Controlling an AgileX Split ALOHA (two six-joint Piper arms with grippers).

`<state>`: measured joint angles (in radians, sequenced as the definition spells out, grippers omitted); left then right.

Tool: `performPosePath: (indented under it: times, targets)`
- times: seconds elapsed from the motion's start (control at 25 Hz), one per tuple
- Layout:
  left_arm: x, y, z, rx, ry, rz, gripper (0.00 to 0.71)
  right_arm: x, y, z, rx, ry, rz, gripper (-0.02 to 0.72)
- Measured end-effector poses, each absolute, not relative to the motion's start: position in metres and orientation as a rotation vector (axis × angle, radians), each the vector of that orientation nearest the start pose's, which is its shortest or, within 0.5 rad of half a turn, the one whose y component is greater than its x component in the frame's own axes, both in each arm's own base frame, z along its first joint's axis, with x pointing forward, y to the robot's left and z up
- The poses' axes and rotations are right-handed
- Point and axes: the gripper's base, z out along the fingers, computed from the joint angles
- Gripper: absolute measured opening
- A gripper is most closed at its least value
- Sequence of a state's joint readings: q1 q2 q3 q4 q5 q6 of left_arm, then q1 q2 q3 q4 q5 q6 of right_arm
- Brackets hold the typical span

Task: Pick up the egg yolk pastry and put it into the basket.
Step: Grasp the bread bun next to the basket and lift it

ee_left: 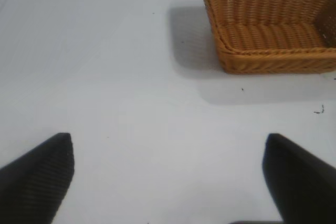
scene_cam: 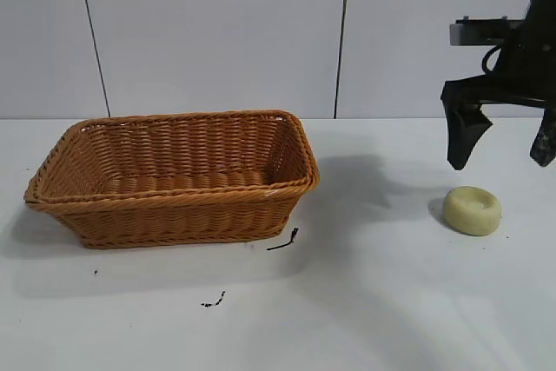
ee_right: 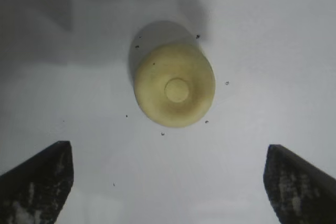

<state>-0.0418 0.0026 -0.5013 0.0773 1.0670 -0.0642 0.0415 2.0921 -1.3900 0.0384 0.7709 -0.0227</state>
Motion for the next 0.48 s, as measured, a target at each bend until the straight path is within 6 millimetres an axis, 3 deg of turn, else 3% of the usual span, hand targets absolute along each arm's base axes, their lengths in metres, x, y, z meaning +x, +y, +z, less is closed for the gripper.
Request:
performPosePath:
  times: [0.12, 0.28, 0.36, 0.48]
  targets:
    - [-0.005, 0.006, 0.277, -0.027, 2.049, 0.027, 0.696, 0.41, 0.019, 0.114, -0.057, 2.974, 0.044, 0.682]
    - [-0.005, 0.006, 0.277, -0.027, 2.049, 0.027, 0.696, 0.412, 0.019, 0.109, -0.059, 2.968, 0.044, 0.664]
    - [-0.005, 0.006, 0.277, -0.027, 2.049, 0.027, 0.696, 0.413, 0.019, 0.11, -0.058, 2.957, 0.043, 0.594]
    - [-0.005, 0.006, 0.277, -0.027, 2.049, 0.027, 0.696, 0.413, 0.02, 0.11, -0.057, 2.954, 0.044, 0.412]
